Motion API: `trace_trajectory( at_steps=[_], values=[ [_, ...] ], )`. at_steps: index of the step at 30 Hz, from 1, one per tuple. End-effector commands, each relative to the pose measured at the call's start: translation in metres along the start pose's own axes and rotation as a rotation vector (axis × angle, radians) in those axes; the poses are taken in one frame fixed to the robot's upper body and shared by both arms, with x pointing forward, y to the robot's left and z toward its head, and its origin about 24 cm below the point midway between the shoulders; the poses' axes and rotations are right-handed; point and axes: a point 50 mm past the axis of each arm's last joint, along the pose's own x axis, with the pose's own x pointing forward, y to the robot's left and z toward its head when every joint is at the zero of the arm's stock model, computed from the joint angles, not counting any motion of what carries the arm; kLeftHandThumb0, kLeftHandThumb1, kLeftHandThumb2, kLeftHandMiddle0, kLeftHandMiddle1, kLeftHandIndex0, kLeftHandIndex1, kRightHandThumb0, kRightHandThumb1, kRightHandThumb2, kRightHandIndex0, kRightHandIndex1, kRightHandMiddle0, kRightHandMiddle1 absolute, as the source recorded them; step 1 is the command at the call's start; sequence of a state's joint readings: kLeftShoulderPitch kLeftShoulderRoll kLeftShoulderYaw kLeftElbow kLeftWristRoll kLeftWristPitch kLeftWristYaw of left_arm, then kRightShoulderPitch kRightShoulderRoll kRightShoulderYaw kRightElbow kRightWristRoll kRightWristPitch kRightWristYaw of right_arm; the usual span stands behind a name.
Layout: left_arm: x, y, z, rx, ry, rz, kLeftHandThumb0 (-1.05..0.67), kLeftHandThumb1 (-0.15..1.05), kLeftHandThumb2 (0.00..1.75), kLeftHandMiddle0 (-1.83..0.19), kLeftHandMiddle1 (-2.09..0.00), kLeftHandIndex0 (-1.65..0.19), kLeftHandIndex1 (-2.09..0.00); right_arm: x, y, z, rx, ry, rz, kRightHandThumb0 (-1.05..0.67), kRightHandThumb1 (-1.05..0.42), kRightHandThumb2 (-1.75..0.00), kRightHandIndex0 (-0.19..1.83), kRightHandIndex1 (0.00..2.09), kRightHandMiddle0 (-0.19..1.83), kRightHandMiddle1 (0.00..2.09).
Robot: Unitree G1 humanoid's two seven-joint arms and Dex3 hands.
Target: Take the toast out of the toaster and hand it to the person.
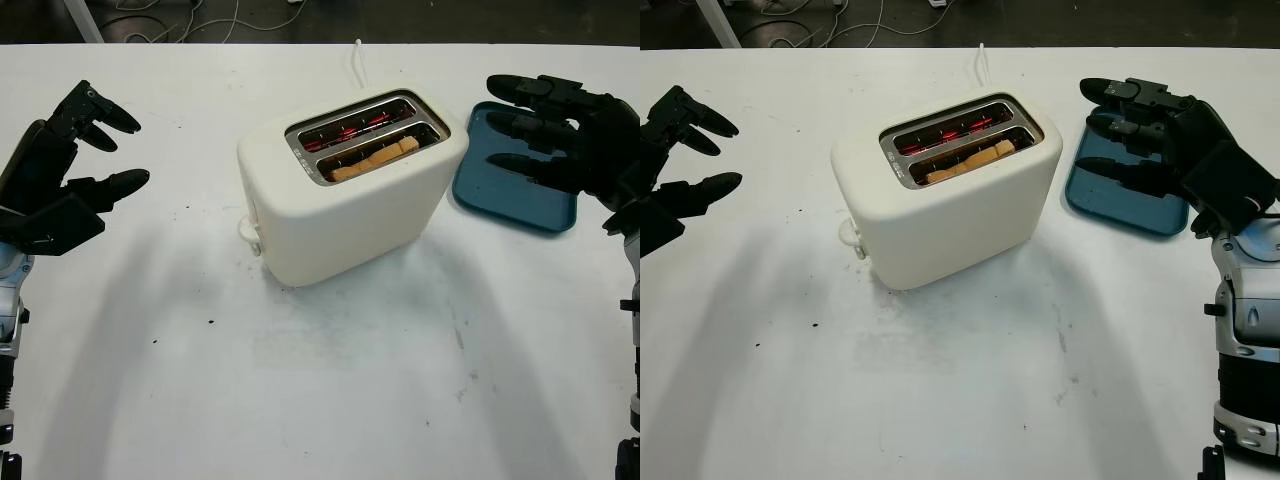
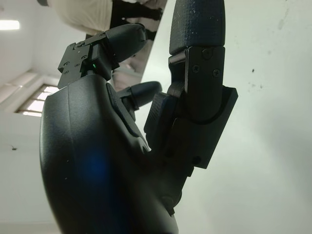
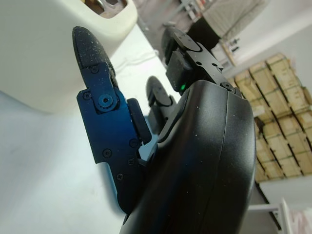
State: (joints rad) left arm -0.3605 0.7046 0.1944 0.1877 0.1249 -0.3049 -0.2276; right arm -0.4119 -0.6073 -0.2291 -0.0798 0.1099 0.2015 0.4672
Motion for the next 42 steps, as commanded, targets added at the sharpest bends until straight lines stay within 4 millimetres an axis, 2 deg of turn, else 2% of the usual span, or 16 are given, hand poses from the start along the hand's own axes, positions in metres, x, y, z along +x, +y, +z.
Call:
trace_trajectory(
  at_steps=[1,42],
  values=[
    [-0.0026,-0.0014,-0.0015,-0.013,-0.001,0.0,-1.05,0.92,0.42,0.0,-1.68,0.0,-1.53,-0.0011,-0.0009,0.0023,0.0,-0.008,0.001,-0.62,-0.81,0.0,0.53,0.0,0.51,0.0],
    [-0.0031,-0.0017,-0.0023,-0.012,0.008,-0.001,-1.05,0.92,0.42,0.0,-1.68,0.0,-1.52,-0.0014,-0.0011,0.0017,0.008,-0.006,0.001,-0.6,-0.8,0.0,0.52,0.0,0.51,0.0]
  ],
)
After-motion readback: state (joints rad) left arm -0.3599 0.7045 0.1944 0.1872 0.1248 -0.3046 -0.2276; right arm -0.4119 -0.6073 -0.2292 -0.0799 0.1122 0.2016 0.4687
